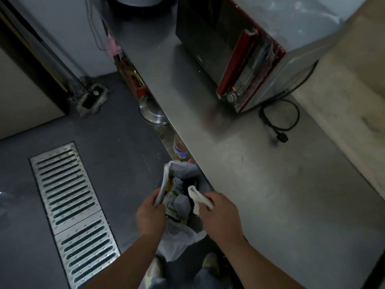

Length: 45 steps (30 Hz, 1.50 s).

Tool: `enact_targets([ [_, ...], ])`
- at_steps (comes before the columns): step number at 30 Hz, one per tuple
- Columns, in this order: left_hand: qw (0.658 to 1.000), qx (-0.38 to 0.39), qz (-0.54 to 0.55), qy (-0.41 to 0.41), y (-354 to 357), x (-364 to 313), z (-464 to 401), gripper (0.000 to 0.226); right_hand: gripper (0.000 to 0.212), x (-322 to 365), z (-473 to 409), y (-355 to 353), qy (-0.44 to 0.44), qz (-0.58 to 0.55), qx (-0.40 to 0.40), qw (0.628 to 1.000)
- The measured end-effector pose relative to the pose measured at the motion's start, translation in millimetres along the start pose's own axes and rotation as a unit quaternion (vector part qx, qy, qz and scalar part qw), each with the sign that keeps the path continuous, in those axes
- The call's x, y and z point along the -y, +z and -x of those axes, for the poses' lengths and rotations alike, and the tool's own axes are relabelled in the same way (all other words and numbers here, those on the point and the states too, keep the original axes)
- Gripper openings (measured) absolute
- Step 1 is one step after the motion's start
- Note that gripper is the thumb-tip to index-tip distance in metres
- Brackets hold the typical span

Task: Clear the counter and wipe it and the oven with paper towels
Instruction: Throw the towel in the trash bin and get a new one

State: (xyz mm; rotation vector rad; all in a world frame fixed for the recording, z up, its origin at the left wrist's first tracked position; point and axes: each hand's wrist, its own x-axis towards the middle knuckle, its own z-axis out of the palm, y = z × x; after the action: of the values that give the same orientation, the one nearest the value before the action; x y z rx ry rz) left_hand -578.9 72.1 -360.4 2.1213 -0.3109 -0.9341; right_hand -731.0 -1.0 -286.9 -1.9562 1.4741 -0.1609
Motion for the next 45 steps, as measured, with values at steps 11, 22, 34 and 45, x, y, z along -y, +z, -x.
enact_targets([
  [11,0.998,0.052,-0.027,0.012,-3.7,4.3,5.0,0.049,0.007,-54.4,47.9,-62.6,0.182,0.014,-0.084,0.98],
  [22,0.998,0.016,-0.06,0.026,-64.7,7.7,5.1,0.035,0.005,-94.2,103.2,-74.6,0.282,0.032,-0.079,0.956],
  [34,0.994,-0.107,0.007,0.022,-143.6,-48.2,16.3,0.021,0.011,-54.4,12.1,-102.0,0.11,-0.04,-0.077,0.99],
  [45,0.976,-0.211,0.055,0.027,-157.2,-121.5,11.0,0.013,0.016,-32.4,-106.4,-120.1,-0.009,-0.03,-0.034,0.999],
])
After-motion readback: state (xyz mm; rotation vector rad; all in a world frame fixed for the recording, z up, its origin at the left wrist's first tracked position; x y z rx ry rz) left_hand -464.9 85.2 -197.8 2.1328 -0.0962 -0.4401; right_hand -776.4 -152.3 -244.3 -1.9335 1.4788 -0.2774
